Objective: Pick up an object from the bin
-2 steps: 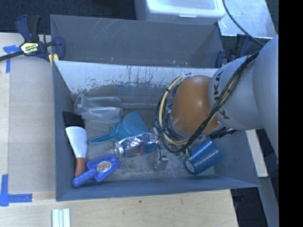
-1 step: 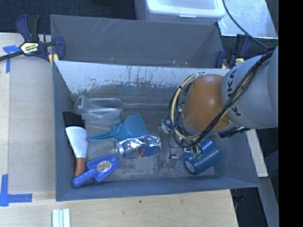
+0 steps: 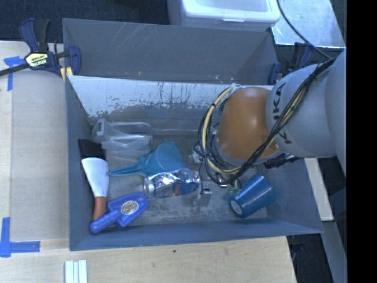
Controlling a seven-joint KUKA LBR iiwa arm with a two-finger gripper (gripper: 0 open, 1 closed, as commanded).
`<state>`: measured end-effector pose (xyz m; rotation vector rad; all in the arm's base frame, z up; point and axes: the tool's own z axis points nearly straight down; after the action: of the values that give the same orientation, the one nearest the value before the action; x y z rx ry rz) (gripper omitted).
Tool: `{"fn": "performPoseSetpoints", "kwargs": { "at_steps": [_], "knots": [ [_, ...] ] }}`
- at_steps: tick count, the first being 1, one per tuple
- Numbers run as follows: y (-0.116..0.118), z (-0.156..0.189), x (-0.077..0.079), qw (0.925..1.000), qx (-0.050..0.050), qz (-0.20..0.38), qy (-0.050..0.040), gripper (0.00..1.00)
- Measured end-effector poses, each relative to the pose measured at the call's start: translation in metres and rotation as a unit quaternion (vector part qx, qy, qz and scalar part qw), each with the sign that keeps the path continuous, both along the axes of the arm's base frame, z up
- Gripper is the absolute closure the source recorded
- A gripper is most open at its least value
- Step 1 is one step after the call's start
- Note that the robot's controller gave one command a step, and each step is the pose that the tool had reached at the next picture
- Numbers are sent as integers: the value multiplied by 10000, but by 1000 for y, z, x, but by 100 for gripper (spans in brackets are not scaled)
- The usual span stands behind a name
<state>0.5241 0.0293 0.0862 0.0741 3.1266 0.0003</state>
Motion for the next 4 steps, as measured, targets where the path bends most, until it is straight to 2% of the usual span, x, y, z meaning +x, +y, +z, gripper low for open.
{"fn": "performPoseSetpoints", "kwargs": {
  "at_steps": [1,2,3,4],
  "knots": [
    [0,-16,-12,10000,-18,43,21,100],
    [0,-16,-12,10000,-17,44,19,100],
    [-1,-4,0,10000,-19,31,20,100],
    [1,1,-12,10000,-15,19,21,100]
  ]
}}
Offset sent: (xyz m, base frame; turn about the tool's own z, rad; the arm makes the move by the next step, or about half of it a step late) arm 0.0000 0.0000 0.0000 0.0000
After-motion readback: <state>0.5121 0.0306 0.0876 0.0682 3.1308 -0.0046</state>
